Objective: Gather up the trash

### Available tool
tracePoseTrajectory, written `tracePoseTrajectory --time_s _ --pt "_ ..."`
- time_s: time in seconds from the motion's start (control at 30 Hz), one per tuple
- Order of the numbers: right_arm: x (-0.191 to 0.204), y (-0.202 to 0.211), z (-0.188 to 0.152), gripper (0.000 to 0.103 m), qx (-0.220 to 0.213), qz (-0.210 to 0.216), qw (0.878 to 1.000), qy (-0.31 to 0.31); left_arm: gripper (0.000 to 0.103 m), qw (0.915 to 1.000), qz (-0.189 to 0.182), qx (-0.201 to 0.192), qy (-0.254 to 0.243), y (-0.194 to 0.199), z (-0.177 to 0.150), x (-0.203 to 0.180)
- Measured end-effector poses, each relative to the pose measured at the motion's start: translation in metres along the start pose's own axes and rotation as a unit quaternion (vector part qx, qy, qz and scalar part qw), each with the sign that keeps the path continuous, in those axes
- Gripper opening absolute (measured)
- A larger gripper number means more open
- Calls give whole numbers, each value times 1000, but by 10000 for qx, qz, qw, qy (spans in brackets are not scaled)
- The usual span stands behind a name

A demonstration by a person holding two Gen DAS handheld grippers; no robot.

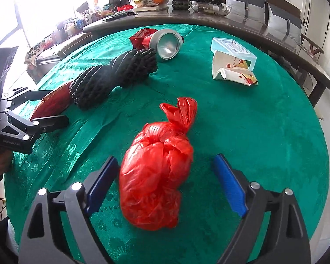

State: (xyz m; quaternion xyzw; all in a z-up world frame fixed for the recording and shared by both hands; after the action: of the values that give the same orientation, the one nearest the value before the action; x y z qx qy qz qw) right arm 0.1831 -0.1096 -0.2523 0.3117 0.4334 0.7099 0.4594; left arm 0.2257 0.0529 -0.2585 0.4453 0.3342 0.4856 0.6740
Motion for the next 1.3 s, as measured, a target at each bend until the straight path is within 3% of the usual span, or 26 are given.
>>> tracePoseTrajectory --time_s 0.2,0.37,0.47,0.57,0.7,0.9,0.97,1.03,1.1,1.2,1.3 --pt "0 0 -1 87 -1 4 10000 1 97 9998 -133 113 42 6 -8 5" --pt "0 0 -1 88 3 0 10000 5 91 9989 -411 73 220 14 -7 8" --pt "2 0 -5 91 88 -27 9999 52 82 9989 -433 120 139 15 -7 4" --pt "2 4 -10 91 434 28 9990 -45 75 9992 -385 118 -3 18 -6 -1" --pt "2 23 -1 91 467 223 9983 -258 56 9996 -172 200 -89 16 -7 -2" --pt "8 19 4 90 935 266 9945 -385 32 9997 -128 188 71 18 -12 5" --pt "6 14 6 90 985 160 9942 -395 30 9996 -165 172 160 20 -14 10" --pt "7 12 8 80 929 229 9944 -449 22 9995 -222 149 190 22 -15 13" --pt "6 13 9 59 896 310 9942 -507 19 9995 -207 101 200 25 -17 16" --pt "7 18 7 46 825 236 9953 -448 17 9993 -252 8 266 32 -20 20" --pt "7 29 5 44 688 317 9960 -472 15 9986 -377 -116 354 44 -21 20"
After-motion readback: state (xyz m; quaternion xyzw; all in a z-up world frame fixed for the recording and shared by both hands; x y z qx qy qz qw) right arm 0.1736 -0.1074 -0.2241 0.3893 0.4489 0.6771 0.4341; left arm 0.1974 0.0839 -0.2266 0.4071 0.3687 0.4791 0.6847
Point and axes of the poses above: each gripper's, at about its wrist camera, not at the fingertips, and y roughly against the way its jaws point, x to its left, z to its top, the point moved 10 cm from there along -y, roughly the way its jaws point, and after that the axes turned 10 degrees about x, right-handed, at the moved point
